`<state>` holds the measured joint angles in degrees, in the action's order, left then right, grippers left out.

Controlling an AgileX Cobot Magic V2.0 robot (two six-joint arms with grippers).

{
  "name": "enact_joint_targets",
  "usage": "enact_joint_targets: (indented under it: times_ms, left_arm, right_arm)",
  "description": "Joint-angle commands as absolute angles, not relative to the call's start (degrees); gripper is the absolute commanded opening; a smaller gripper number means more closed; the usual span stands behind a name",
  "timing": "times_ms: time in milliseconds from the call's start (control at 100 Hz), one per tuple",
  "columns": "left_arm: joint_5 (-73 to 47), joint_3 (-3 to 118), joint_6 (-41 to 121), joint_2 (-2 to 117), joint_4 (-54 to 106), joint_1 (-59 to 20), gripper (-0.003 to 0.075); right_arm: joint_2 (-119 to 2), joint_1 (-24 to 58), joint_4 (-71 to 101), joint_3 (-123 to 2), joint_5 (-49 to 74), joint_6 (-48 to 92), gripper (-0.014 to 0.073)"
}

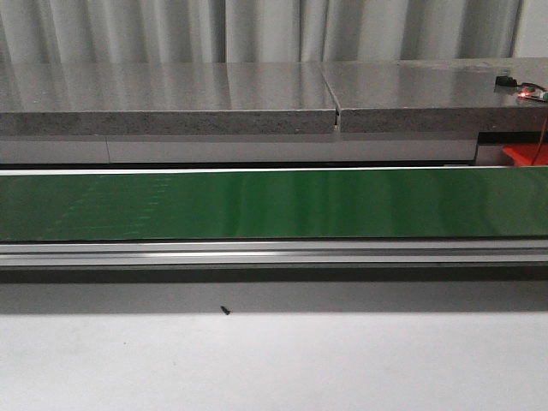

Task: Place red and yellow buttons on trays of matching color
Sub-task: 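Place the third red button on the near end of the belt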

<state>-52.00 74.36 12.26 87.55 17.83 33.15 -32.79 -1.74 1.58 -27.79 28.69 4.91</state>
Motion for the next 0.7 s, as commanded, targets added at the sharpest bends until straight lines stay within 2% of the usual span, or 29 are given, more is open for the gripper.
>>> enact_joint_targets:
  times_ms: [0,250,690]
  left_arm:
    - [-49.8,75.3,12.0,86.3,16.9,36.0,0.0585]
    - [-50.3,75.3,13.3,92.0,16.1,42.3,0.0585]
    - [-42.8,75.5,15.0,101.2,18.8,38.0,0.0585]
  right_arm:
    - [-32.7,-1.6,1.0,-29.3,25.1,5.3,-0.0069]
    - [-32.7,-1.6,1.0,-29.3,25.1,5.3,-0.0069]
    - [-32.7,-1.6,1.0,-29.3,25.1,5.3,-0.0069]
